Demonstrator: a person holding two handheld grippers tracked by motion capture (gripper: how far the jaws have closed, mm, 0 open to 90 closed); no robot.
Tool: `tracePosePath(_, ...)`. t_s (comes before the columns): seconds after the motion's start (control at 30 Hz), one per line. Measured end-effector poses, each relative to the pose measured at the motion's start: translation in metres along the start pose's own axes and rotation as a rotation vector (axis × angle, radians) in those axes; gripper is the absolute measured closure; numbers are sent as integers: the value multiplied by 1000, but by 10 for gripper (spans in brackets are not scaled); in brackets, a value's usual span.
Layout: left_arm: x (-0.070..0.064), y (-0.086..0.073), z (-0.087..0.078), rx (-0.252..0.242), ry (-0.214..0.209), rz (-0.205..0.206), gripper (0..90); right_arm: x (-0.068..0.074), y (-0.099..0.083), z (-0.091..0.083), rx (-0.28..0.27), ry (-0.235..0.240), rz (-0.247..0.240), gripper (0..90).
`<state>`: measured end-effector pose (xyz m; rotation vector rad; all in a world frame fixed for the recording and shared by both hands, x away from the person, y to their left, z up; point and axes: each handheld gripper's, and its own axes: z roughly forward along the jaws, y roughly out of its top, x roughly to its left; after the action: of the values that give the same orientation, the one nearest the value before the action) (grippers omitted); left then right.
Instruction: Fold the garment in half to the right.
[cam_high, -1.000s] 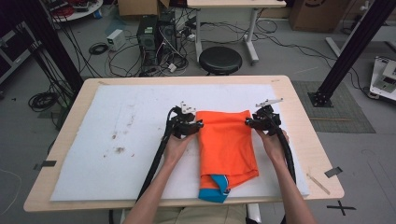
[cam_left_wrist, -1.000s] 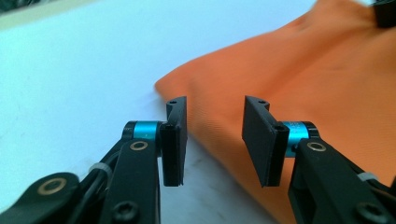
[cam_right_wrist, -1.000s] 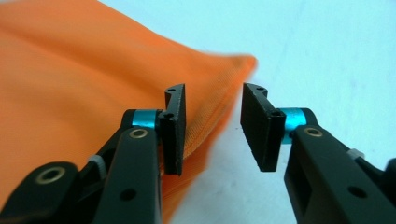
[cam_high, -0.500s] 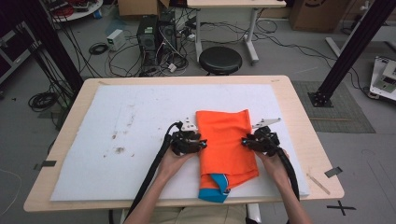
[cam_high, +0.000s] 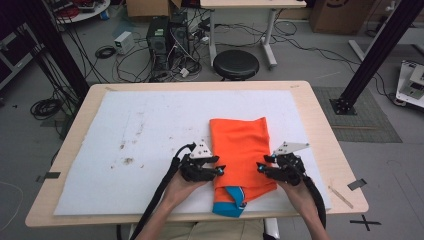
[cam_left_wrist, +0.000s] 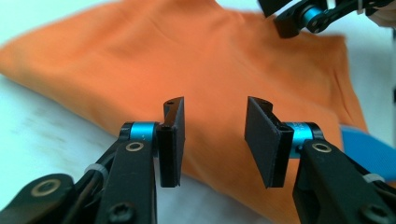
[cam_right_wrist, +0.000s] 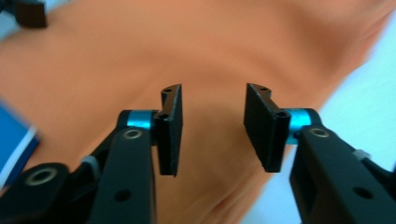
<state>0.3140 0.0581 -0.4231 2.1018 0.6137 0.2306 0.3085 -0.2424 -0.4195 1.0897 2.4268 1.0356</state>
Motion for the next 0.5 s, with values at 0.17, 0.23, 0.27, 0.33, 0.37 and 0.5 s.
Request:
tracePosePath(0.17, -7, -12, 2, 31, 32, 19, 584, -3, -25, -2, 22, 21, 45, 675)
tracePosePath(0.23, -9, -16, -1, 31, 25, 18, 592, -6, -34, -8, 13, 47, 70, 690)
tracePosePath(0.27, -10, -19, -3, 37, 23, 19, 595, -6, -38, -11, 4, 53, 81, 699)
tracePosePath(0.33, -9, -25, -4, 50, 8, 7, 596, -6, -44, -17, -3, 62, 93, 710)
tracePosePath(0.37, -7, -29, -6, 56, -8, -13, 602, -6, -46, -18, -12, 66, 88, 711)
tracePosePath(0.5, -2, -30, -16, 38, -48, -25, 620, -6, -44, -23, 8, 79, 84, 660)
